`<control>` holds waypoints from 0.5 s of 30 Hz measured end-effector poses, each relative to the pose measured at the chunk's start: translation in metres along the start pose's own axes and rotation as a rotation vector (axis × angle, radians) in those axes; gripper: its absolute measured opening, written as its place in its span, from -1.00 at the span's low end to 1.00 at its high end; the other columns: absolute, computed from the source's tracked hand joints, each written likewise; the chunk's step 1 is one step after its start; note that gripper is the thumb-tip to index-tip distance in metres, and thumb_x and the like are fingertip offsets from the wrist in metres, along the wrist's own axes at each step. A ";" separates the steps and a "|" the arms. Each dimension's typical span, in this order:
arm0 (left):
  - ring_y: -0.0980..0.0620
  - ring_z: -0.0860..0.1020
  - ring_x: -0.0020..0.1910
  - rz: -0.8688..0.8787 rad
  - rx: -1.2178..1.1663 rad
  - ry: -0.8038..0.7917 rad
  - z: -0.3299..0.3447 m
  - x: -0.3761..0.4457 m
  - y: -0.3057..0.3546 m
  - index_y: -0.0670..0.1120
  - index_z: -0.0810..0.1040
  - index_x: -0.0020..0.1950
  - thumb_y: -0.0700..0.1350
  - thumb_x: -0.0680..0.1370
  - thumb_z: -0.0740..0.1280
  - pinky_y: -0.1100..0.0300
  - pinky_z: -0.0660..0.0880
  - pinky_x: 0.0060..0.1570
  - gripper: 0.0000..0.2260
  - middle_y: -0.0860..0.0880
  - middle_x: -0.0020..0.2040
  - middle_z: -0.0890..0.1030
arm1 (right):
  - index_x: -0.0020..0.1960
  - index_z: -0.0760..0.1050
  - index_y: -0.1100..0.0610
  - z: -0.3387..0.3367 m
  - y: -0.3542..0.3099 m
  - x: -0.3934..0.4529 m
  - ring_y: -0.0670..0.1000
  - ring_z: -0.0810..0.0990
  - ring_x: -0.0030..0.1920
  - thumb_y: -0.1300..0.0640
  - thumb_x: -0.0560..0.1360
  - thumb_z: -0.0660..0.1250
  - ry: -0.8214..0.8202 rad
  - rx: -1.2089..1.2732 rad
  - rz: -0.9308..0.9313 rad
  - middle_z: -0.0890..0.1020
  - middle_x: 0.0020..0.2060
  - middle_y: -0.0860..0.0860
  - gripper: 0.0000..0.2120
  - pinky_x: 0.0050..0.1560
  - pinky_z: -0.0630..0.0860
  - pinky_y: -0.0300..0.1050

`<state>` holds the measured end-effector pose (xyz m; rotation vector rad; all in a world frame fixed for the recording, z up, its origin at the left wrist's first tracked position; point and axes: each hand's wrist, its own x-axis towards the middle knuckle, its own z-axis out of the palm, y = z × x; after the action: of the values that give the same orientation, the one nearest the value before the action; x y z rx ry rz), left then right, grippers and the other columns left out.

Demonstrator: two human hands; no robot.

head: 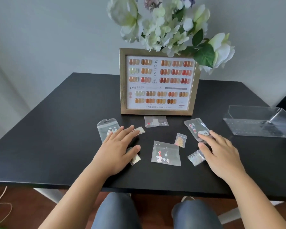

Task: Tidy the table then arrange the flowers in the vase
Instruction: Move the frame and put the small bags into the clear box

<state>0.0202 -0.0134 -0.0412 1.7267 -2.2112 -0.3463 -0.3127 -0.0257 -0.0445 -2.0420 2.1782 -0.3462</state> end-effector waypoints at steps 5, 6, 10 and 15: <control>0.01 0.03 0.58 -0.077 -0.046 0.208 -0.001 -0.004 -0.001 0.20 0.28 0.48 0.18 0.60 0.12 -0.04 0.02 0.52 -0.56 0.17 0.57 0.16 | 0.46 0.23 -0.18 -0.009 -0.004 0.001 0.11 0.29 0.42 -0.14 0.57 0.09 0.075 0.197 0.042 0.37 0.45 -0.04 -0.54 0.34 0.20 0.20; -0.02 0.10 0.56 -0.137 -0.049 0.283 -0.002 -0.005 -0.002 0.16 0.34 0.45 0.14 0.59 0.18 -0.03 0.10 0.49 -0.59 0.13 0.55 0.23 | 0.48 0.21 -0.16 -0.011 -0.005 0.004 0.13 0.31 0.40 -0.13 0.57 0.13 0.087 0.244 0.071 0.39 0.44 -0.02 -0.52 0.33 0.21 0.22; -0.14 0.27 0.42 -0.490 -0.089 0.425 -0.007 -0.004 -0.008 0.10 0.40 0.37 0.06 0.53 0.27 -0.05 0.28 0.32 -0.60 0.02 0.45 0.39 | 0.49 0.19 -0.10 -0.014 -0.004 0.014 0.18 0.30 0.39 -0.11 0.54 0.25 0.085 0.352 0.167 0.43 0.41 0.02 -0.44 0.33 0.19 0.25; -0.17 0.26 0.42 -0.608 0.045 0.370 -0.005 -0.001 -0.006 0.07 0.28 0.43 0.28 0.47 0.24 -0.08 0.24 0.33 -0.41 -0.05 0.45 0.39 | 0.48 0.18 -0.07 -0.014 -0.007 0.024 0.22 0.31 0.37 -0.23 0.44 0.33 0.086 0.289 0.215 0.46 0.38 0.03 -0.30 0.29 0.26 0.24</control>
<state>0.0275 -0.0138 -0.0392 2.2488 -1.4221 -0.0926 -0.3112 -0.0486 -0.0278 -1.6541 2.2165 -0.6866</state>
